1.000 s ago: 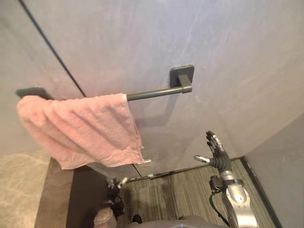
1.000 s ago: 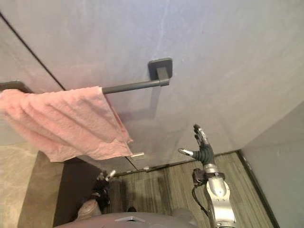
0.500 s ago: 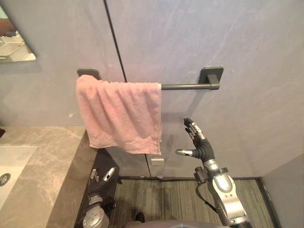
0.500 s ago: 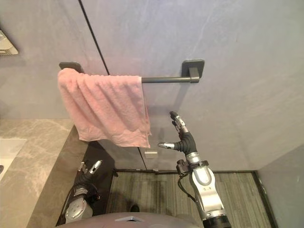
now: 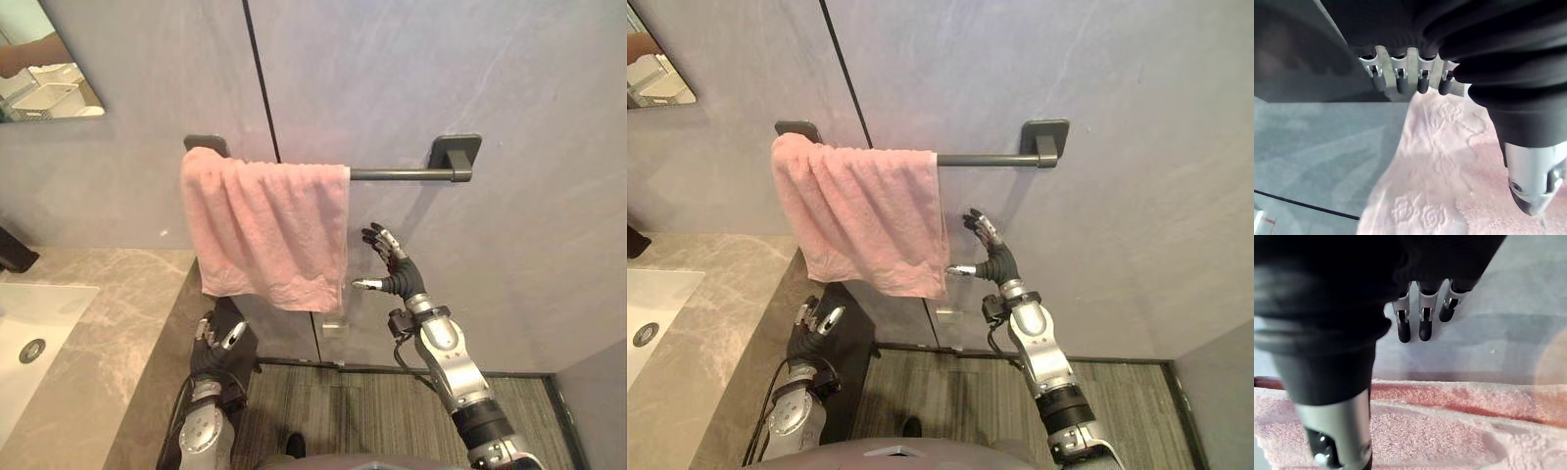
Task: Organize washtable
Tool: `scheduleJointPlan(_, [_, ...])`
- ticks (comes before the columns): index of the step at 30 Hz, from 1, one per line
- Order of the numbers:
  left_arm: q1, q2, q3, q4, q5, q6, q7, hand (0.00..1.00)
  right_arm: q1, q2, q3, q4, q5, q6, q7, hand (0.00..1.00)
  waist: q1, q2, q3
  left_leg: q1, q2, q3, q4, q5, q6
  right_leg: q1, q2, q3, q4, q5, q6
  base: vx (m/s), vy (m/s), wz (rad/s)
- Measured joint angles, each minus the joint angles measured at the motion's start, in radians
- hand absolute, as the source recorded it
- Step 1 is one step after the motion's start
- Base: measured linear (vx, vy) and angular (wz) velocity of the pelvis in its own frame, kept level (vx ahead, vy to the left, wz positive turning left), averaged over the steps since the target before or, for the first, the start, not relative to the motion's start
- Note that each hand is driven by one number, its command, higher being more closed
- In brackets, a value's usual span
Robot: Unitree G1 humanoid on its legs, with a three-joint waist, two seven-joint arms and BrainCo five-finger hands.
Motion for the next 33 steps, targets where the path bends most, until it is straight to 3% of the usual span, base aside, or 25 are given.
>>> scheduleJointPlan(8, [-0.008, 0.011, -0.041, -0.03, -0.025, -0.001, -0.002, 0.0, -0.116, -0.001, 0.073, 0.095, 0.0, 0.022, -0.01, 0.0, 0.0, 0.002, 0.0, -0.02, 0.002, -0.016, -0.008, 0.013, -0.003, -0.017, 0.0, -0.016, 0.002, 0.001, 0.0, -0.01, -0.002, 0.06])
scheduleJointPlan(17, [-0.041, 0.024, -0.07, -0.074, -0.035, -0.002, 0.012, 0.0, -0.264, 0.047, 0.184, 0.181, 0.001, 0.043, 0.001, 0.0, 0.025, 0.008, 0.003, -0.048, 0.003, -0.021, -0.008, 0.017, -0.005, -0.029, 0.002, -0.024, -0.015, 0.013, 0.0, 0.01, 0.001, 0.02])
scheduleJointPlan(18, [-0.042, 0.025, -0.076, -0.074, -0.035, -0.003, 0.014, 0.0, -0.277, 0.049, 0.191, 0.182, 0.001, 0.045, 0.002, 1.0, 0.026, 0.009, 0.004, -0.052, 0.003, -0.022, -0.008, 0.018, -0.005, -0.03, 0.002, -0.025, -0.02, 0.017, 0.001, 0.0, 0.0, 0.0])
scheduleJointPlan(24, [-0.051, 0.026, -0.099, -0.074, -0.036, -0.003, 0.023, 0.0, -0.342, 0.059, 0.211, 0.191, 0.039, 0.059, -0.02, 1.0, 0.027, 0.032, 0.018, -0.069, 0.002, -0.028, -0.008, 0.026, 0.001, -0.029, 0.004, -0.032, -0.051, 0.038, 0.006, -0.01, 0.015, 0.03])
scheduleJointPlan(33, [-0.078, 0.032, -0.099, -0.074, -0.037, -0.003, 0.042, 0.0, -0.363, 0.076, 0.18, 0.224, 0.076, 0.06, -0.038, 1.0, 0.028, 0.036, 0.023, -0.084, 0.006, -0.017, -0.008, 0.03, 0.002, -0.047, 0.008, -0.021, -0.059, 0.051, 0.007, 0.0, 0.007, -0.03])
